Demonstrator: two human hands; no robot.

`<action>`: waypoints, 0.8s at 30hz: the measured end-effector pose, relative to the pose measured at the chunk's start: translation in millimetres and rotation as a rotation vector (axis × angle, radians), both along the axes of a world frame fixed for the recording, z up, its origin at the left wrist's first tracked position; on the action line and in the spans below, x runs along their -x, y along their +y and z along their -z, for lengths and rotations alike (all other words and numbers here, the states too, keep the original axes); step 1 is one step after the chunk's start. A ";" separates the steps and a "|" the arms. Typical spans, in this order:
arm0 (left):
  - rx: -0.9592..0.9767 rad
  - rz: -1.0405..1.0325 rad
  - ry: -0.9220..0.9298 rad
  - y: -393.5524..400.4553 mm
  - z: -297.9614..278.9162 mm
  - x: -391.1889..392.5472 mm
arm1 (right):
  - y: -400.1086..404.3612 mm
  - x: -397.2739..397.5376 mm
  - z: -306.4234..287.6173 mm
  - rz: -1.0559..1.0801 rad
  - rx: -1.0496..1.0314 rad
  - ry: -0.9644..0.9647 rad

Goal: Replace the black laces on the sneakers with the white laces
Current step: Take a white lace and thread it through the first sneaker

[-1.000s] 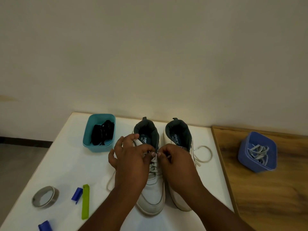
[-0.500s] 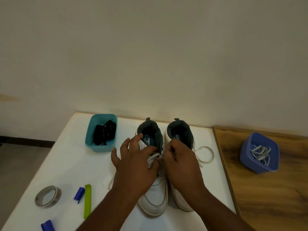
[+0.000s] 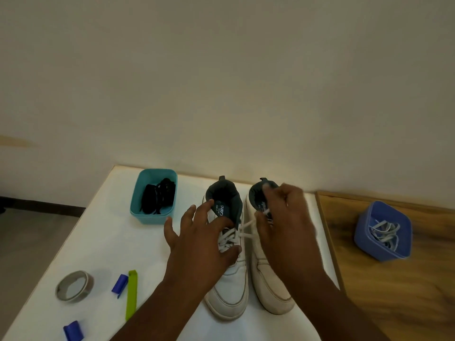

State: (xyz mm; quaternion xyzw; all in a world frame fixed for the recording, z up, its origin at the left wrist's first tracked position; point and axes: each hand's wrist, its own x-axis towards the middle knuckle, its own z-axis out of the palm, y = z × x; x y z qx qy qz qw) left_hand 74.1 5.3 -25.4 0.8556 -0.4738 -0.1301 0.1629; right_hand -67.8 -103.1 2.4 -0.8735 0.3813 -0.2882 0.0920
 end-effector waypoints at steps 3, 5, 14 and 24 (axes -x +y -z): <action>-0.007 -0.005 -0.007 -0.8 0.6 0.9 | 2.7 -3.4 20.6 -0.043 -0.259 0.181; -0.008 -0.003 -0.009 -1.4 0.3 1.1 | -3.6 -2.9 20.1 -0.063 -0.210 0.222; -0.014 -0.013 0.003 -2.8 -1.9 2.2 | -1.4 -4.2 21.7 -0.154 -0.180 0.215; -0.012 -0.005 0.011 0.5 -3.4 1.6 | -26.2 18.9 -31.1 0.365 -0.017 -0.906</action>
